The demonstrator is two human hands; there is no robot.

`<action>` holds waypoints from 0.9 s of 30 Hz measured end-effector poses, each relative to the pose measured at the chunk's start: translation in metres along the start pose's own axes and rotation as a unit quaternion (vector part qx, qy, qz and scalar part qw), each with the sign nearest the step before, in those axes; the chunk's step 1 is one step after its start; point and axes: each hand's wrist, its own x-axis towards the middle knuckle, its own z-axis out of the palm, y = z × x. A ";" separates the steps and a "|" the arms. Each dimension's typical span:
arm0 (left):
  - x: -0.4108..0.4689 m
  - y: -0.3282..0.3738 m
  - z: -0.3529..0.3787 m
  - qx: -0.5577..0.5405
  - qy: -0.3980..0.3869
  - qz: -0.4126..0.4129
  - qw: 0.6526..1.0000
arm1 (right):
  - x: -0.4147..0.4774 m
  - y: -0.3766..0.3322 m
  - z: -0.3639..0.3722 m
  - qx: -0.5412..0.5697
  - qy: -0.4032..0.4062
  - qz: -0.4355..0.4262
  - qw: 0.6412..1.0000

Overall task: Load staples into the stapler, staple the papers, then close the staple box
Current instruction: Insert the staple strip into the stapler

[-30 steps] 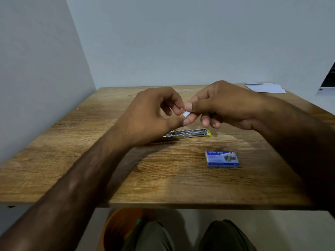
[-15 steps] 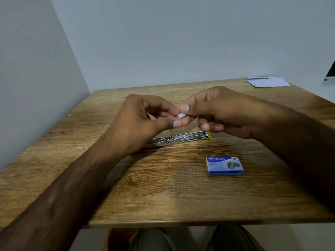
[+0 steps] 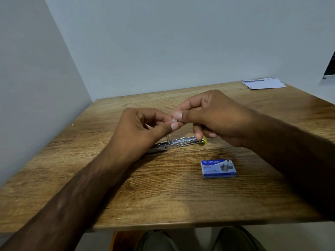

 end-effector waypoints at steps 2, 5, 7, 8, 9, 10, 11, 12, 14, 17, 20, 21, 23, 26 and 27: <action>0.001 -0.002 -0.001 0.003 -0.003 0.000 1.000 | -0.002 -0.003 -0.001 -0.016 -0.015 -0.009 1.000; 0.000 -0.005 -0.001 0.005 -0.015 0.000 1.000 | -0.006 -0.009 -0.001 -0.069 -0.021 -0.026 0.997; 0.001 -0.006 -0.001 0.014 -0.027 0.006 1.000 | -0.007 -0.010 0.001 -0.103 -0.012 -0.040 0.994; 0.001 -0.007 -0.001 0.018 -0.031 0.006 0.999 | -0.007 -0.010 0.001 -0.118 -0.008 -0.045 0.992; 0.001 -0.007 -0.001 0.017 -0.032 0.003 0.999 | -0.007 -0.010 0.001 -0.133 -0.003 -0.051 0.990; 0.001 -0.006 -0.001 0.014 -0.032 -0.002 0.999 | -0.007 -0.010 0.000 -0.148 0.003 -0.057 0.987; 0.001 -0.005 -0.001 0.011 -0.030 -0.007 0.999 | -0.007 -0.010 0.000 -0.162 0.008 -0.064 0.985; 0.000 -0.004 -0.001 0.010 -0.027 -0.009 1.000 | -0.007 -0.010 -0.001 -0.173 0.010 -0.072 0.982; 0.000 -0.003 -0.001 0.003 -0.022 -0.014 1.000 | -0.008 -0.011 0.000 -0.185 0.010 -0.090 0.979; -0.002 -0.001 -0.001 -0.019 -0.016 -0.027 0.999 | -0.008 -0.010 0.003 -0.208 0.009 -0.128 0.970; -0.003 0.000 -0.001 -0.022 -0.015 -0.034 0.999 | -0.008 -0.010 0.003 -0.232 0.020 -0.149 0.961; -0.003 0.000 -0.001 -0.021 -0.017 -0.036 0.999 | -0.008 -0.010 0.002 -0.232 0.022 -0.152 0.961; -0.003 0.001 0.000 -0.011 -0.027 -0.043 0.999 | -0.008 -0.009 0.002 -0.239 0.025 -0.151 0.959; -0.003 -0.001 -0.001 0.012 -0.044 -0.045 0.998 | -0.006 -0.008 -0.002 -0.268 0.023 -0.128 0.955; -0.003 -0.001 -0.002 0.031 -0.039 -0.043 0.998 | -0.006 -0.008 -0.003 -0.289 0.011 -0.118 0.950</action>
